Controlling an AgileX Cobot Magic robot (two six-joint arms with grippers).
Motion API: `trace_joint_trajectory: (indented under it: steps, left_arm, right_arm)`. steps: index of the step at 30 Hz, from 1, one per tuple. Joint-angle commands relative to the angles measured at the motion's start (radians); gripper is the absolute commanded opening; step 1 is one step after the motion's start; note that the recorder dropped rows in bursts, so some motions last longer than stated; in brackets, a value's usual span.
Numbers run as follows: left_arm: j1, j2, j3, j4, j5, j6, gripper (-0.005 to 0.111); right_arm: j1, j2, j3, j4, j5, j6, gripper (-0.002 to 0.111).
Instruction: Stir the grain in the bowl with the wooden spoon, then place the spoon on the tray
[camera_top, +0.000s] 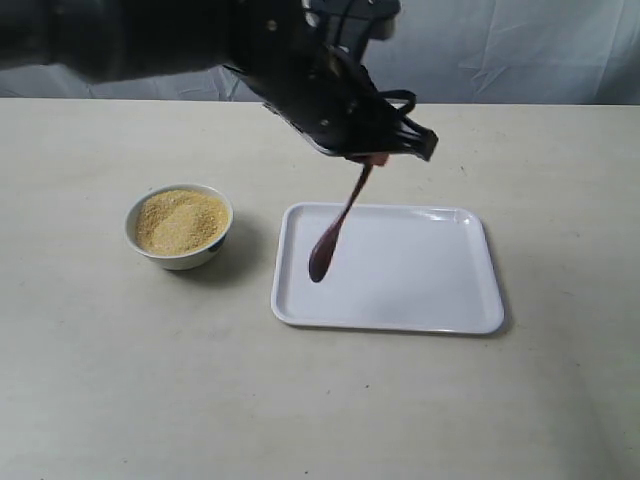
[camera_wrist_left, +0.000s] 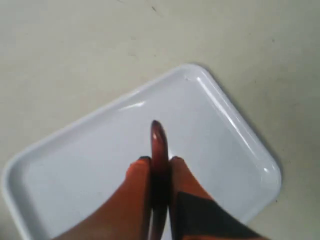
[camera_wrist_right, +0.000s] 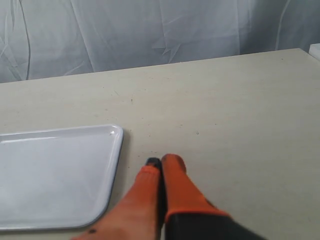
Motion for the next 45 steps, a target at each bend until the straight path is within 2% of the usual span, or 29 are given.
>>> trace_joint_trajectory:
  steps: [1, 9, 19, 22, 28, 32, 35, 39, 41, 45]
  left_arm:
    - [-0.008, 0.168, -0.166, -0.102, 0.112, 0.121, 0.0]
    - [-0.008, 0.352, -0.375, -0.093, 0.238, 0.159, 0.0]
    - [-0.008, 0.429, -0.406, -0.001, 0.238, 0.159, 0.0]
    - [-0.008, 0.441, -0.406, 0.026, 0.238, 0.159, 0.009]
    - [-0.008, 0.448, -0.406, 0.028, 0.248, 0.159, 0.04]
    - [-0.008, 0.434, -0.406, 0.06, 0.274, 0.154, 0.048]
    - [-0.008, 0.402, -0.406, 0.12, 0.306, 0.138, 0.048]
    - [0.001, 0.339, -0.406, 0.223, 0.365, -0.004, 0.045]
    - [0.013, 0.311, -0.406, 0.266, 0.42, -0.066, 0.036]
    - [0.048, 0.274, -0.404, 0.316, 0.547, -0.128, 0.011]
  right_arm:
    - [-0.003, -0.006, 0.003, 0.0, -0.009, -0.002, 0.0]
    - [-0.003, -0.006, 0.003, 0.0, -0.009, -0.002, 0.0]
    - [-0.003, -0.006, 0.003, 0.0, -0.007, -0.002, 0.0]
    - [-0.003, -0.006, 0.003, 0.0, -0.007, -0.002, 0.0]
    - [-0.003, -0.006, 0.003, 0.0, -0.007, -0.002, 0.0]
    - [-0.003, -0.006, 0.003, 0.0, -0.009, -0.002, 0.0]
    - [-0.003, -0.006, 0.003, 0.0, -0.009, -0.002, 0.0]
    - [-0.003, -0.006, 0.003, 0.0, -0.009, -0.002, 0.0]
    - [-0.003, -0.006, 0.003, 0.0, -0.009, -0.002, 0.0]
    - [-0.003, -0.006, 0.003, 0.0, -0.009, -0.004, 0.0]
